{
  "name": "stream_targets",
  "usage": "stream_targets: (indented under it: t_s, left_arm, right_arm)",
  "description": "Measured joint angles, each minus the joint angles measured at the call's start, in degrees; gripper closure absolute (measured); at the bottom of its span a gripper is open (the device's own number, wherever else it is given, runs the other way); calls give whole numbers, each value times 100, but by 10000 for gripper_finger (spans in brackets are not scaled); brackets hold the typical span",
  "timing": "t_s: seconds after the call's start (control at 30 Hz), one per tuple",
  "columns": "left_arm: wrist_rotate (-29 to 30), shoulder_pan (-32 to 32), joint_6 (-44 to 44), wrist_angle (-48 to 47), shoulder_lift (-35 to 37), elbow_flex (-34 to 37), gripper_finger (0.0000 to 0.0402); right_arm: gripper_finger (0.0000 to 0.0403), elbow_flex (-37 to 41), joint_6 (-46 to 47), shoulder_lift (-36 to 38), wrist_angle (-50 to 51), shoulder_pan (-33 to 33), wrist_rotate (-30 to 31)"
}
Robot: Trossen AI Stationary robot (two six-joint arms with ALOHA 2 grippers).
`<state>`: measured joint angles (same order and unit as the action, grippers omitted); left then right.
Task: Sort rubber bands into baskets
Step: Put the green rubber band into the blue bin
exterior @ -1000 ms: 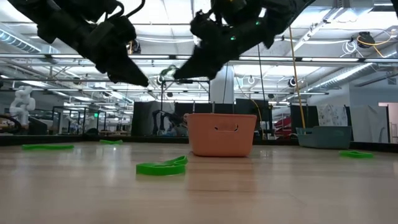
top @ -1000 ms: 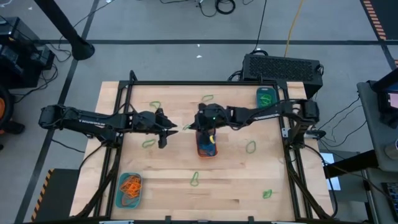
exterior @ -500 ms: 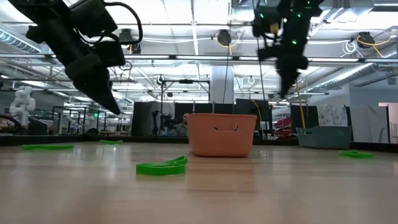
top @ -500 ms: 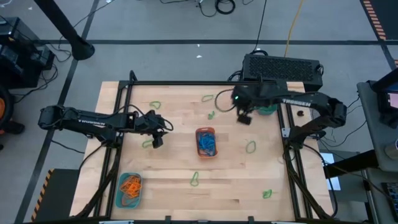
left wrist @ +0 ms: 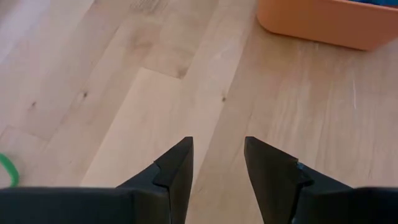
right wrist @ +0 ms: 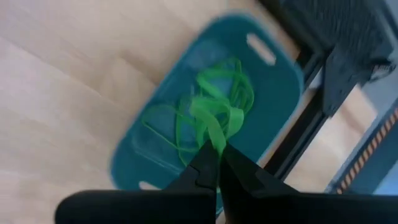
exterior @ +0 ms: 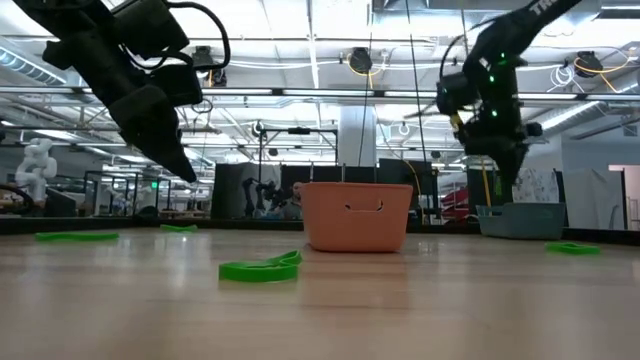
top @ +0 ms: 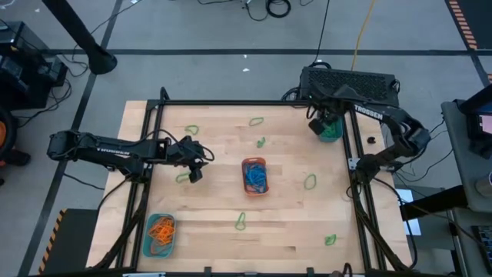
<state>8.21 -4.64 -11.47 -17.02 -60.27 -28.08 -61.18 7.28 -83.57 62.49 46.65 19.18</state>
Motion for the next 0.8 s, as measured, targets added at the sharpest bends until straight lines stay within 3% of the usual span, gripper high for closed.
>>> stream_targets:
  t_s: [0.27, 0.8]
  left_arm:
    - [2, 0, -7, -2, 0, 0, 249]
    - [2, 0, -15, -2, 0, 0, 249]
  right_arm:
    - [384, 690, -4, -81, -342, 283, 11]
    - [274, 676, -104, -81, -155, 273, 0]
